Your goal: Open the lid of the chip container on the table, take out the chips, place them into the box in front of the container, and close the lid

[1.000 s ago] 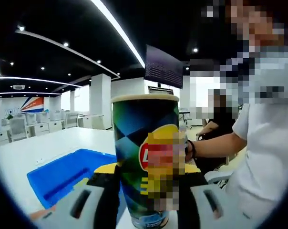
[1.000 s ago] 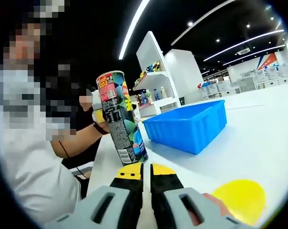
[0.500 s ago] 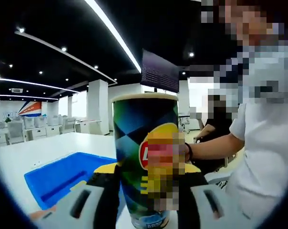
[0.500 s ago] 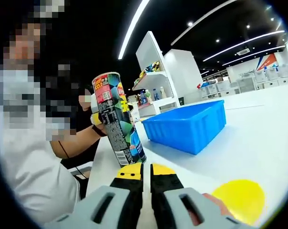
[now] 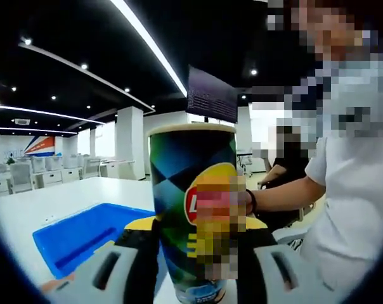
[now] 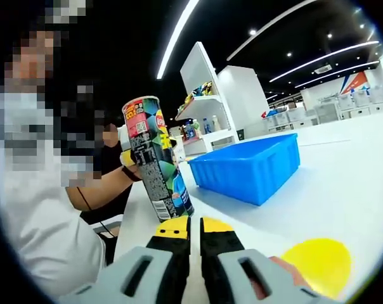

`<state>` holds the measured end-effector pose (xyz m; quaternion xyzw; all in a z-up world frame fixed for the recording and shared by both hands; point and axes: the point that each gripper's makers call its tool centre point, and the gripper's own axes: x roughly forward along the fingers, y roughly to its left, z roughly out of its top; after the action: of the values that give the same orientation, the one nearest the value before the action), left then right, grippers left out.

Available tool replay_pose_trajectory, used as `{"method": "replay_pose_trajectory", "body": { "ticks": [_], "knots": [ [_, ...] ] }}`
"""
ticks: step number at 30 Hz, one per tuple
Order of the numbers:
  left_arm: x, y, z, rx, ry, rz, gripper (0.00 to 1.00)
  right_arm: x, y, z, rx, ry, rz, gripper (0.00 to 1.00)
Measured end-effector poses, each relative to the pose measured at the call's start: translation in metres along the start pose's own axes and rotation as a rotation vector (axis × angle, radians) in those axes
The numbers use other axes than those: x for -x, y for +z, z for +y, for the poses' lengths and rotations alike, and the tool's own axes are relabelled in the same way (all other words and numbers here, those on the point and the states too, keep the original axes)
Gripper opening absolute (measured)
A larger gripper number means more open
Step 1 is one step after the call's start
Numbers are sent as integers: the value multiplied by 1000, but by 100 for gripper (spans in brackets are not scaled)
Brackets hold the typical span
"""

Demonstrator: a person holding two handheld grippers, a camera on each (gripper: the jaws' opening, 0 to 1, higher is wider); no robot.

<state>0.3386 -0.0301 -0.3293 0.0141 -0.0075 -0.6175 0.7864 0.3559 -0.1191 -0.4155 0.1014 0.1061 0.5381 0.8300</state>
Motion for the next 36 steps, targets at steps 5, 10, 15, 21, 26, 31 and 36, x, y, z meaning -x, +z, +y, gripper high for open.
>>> {"method": "replay_pose_trajectory", "body": {
  "ticks": [5,10,15,21,26,31,36],
  "knots": [
    [0,0,0,-7,-6,-2,47,0,0,0,3,2,0,7],
    [1,1,0,-27,-4,-4,48,0,0,2,7,7,0,9],
    [2,3,3,-43,23,-4,49,0,0,3,8,14,0,10],
    [10,10,9,-27,41,-55,52,0,0,5,14,16,-2,11],
    [13,12,7,-28,42,-61,53,-1,1,5,16,18,-4,11],
    [21,14,12,-30,61,-71,55,0,3,7,8,25,-18,13],
    [30,13,16,-40,83,-58,57,1,6,4,3,10,-30,14]
  ]
}}
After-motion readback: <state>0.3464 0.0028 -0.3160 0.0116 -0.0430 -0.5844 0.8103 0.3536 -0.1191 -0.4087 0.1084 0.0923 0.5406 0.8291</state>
